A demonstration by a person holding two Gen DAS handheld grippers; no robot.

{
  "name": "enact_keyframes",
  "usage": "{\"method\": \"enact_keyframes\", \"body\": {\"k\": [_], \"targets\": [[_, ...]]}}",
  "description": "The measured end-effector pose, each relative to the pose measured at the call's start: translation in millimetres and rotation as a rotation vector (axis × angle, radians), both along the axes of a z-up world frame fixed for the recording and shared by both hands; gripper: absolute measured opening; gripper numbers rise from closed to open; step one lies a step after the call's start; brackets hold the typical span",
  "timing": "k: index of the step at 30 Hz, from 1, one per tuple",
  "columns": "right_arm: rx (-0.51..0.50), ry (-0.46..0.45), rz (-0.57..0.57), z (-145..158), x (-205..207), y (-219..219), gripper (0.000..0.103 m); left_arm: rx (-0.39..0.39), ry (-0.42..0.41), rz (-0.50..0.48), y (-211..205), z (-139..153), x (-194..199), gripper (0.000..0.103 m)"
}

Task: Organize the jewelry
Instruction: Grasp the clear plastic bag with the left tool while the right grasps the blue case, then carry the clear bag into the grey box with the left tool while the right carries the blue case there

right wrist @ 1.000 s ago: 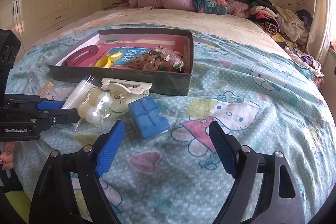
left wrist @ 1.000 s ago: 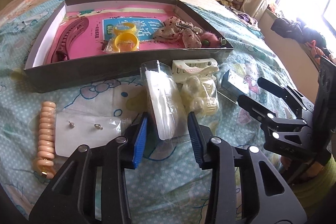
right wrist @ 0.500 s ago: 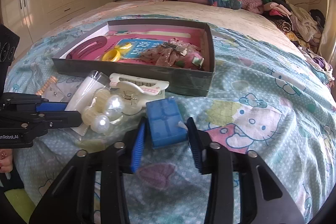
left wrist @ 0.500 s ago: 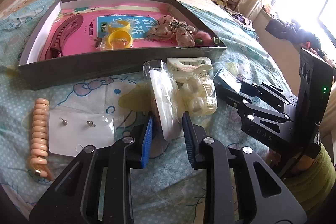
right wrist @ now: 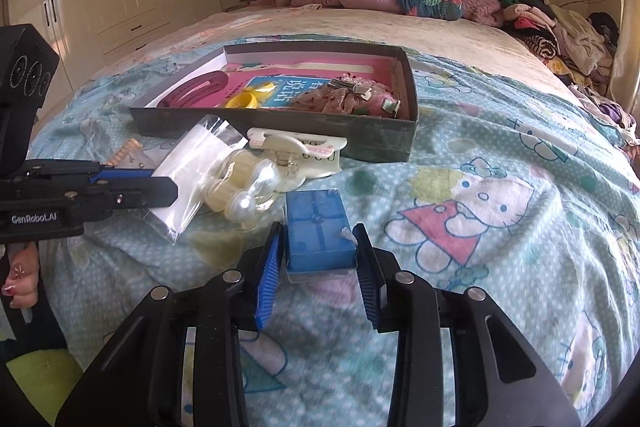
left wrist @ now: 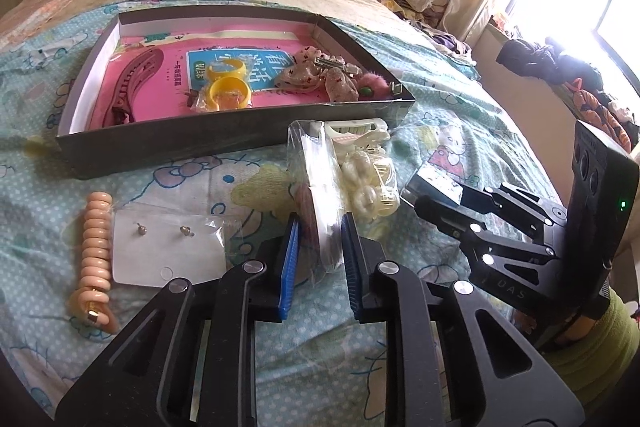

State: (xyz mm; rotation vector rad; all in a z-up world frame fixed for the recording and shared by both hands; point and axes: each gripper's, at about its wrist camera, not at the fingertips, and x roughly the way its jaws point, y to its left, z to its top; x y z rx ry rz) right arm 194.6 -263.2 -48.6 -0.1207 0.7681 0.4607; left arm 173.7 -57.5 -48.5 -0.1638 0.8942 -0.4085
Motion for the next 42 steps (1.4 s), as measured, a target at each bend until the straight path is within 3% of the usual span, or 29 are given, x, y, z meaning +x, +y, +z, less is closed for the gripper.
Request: {"method": "enact_keyframes", "body": {"k": [18, 42], "targets": [[0.032, -0.051, 0.060, 32, -26, 25, 0.033, -0.015, -0.070, 0.070, 34, 22, -13, 0.013], [0.055, -0.125, 0.101, 62, 9, 67, 0.033, -0.016, -0.124, 0.166, 77, 47, 14, 0.013]]}}
